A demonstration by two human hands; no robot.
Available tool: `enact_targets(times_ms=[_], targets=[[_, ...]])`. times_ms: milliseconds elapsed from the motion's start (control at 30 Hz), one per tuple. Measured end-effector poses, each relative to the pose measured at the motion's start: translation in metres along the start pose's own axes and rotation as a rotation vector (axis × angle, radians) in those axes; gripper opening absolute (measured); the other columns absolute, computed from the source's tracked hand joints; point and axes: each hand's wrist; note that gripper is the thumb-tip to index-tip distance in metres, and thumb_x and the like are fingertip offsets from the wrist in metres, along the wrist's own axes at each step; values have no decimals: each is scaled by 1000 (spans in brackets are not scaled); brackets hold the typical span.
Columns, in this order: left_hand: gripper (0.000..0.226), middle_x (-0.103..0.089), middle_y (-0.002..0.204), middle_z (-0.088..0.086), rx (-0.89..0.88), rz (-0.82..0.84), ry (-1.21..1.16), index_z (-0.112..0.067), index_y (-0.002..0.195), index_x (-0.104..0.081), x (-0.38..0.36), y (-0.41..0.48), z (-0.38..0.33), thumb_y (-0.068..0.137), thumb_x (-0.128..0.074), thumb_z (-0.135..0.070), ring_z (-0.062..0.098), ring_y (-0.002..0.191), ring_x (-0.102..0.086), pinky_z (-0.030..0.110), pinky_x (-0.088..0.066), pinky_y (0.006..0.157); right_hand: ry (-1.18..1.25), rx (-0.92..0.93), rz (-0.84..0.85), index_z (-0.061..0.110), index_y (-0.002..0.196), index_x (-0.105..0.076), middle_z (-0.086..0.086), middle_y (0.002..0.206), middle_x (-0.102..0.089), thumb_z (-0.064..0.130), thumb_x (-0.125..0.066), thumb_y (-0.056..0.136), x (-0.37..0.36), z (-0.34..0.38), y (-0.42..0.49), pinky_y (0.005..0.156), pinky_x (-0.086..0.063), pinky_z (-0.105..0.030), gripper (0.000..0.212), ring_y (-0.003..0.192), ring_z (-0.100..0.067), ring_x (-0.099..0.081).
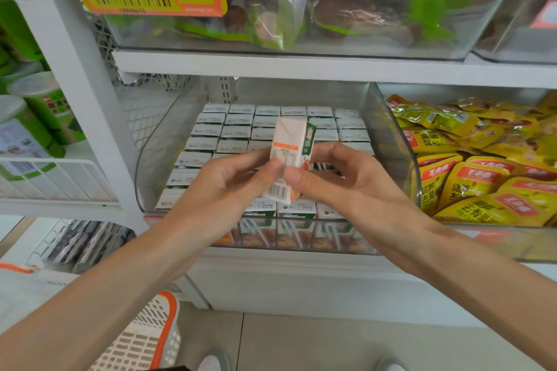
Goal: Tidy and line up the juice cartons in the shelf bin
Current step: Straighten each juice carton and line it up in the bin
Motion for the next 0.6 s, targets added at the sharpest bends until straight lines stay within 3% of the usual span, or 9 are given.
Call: enact_targets(times_ms=[133,233,367,467,600], targets=[[34,-74,125,-20,8,4,-35,-39,129,-70,1,1,3,96,-62,-43,-3,119,-67,7,-49,93,-79,-16,-44,20,123,-76,-1,119,-77,37,-84,87,5,1,3,113,-49,-45,41,114,-15,-74],[35,-76,124,-13,30,-25,-79,-33,129,-70,3,2,5,95,-65,-38,6,116,-71,15,-54,96,-39,-37,-41,24,134,-70,-1,120,-79,36,-84,88,7,2,4,114,-48,-42,50,120,-18,-72],[39,-76,121,-16,27,-67,-59,-33,126,-72,3,2,5,87,-73,-39,2,114,-71,12,-55,88,-17,-14,-46,27,133,-70,-2,119,-79,35,-84,85,8,0,4,111,-51,-41,50,116,-18,-74],[41,-76,120,-18,25,-81,-49,-37,123,-72,3,1,4,83,-75,-45,1,113,-71,14,-55,91,13,-2,-35,25,130,-71,-3,117,-80,31,-82,89,7,1,3,109,-52,-39,43,114,-18,-75],[39,-75,120,-21,25,-128,-13,-41,120,-72,4,2,2,82,-76,-48,0,116,-69,33,-54,102,88,-3,-10,22,131,-67,-6,115,-81,23,-79,92,6,1,3,108,-53,-39,41,111,-22,-77]])
Point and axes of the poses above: each hand's wrist, its own y-axis towards the middle knuckle, its own x-axis out of the back of the hand, z = x × y
